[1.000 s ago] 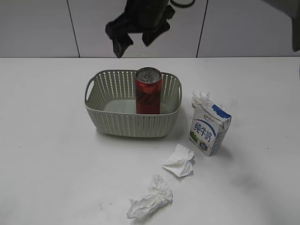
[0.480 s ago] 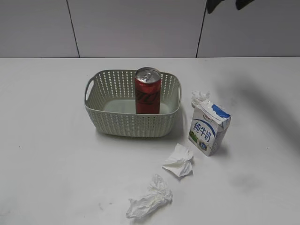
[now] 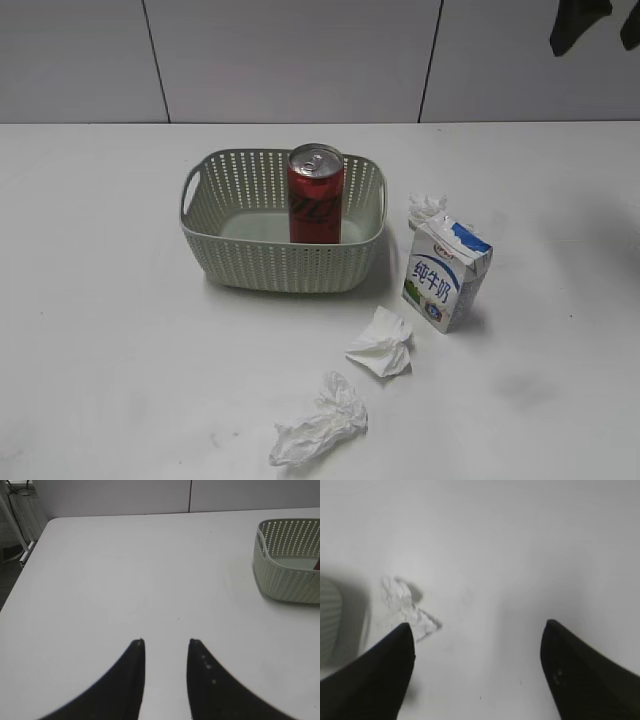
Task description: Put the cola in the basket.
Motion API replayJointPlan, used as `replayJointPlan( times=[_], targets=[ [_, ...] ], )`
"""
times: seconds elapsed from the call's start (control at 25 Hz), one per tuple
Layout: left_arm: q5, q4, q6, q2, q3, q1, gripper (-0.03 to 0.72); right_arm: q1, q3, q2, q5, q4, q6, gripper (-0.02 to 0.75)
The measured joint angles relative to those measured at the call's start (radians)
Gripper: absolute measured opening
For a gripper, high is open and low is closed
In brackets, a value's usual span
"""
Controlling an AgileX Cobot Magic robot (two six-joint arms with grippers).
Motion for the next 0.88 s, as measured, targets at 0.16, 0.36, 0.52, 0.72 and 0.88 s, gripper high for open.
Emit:
replayJointPlan(
  times=[0.16,0.36,0.52,0.72,0.88],
  targets=[
    [0.000,0.000,0.000,0.000,0.000,0.000,0.231,0.000,0.219,-0.147,0.000,0.002,-0.008,0.589],
    [0.000,0.000,0.000,0.000,0.000,0.000,0.231,0.000,0.497,-0.349,-0.009,0.002,-0.017,0.589],
    [0.000,0.000,0.000,0.000,0.000,0.000,0.231,0.000,0.713,-0.503,-0.061,0.002,-0.018,0.589],
    [0.000,0.000,0.000,0.000,0.000,0.000,0.231,0.000,0.953,-0.692,-0.130,0.018,-0.018,0.588],
    [0.000,0.000,0.000,0.000,0.000,0.000,0.231,0.000,1.112,-0.838,-0.177,0.037,-0.018,0.587]
  ],
)
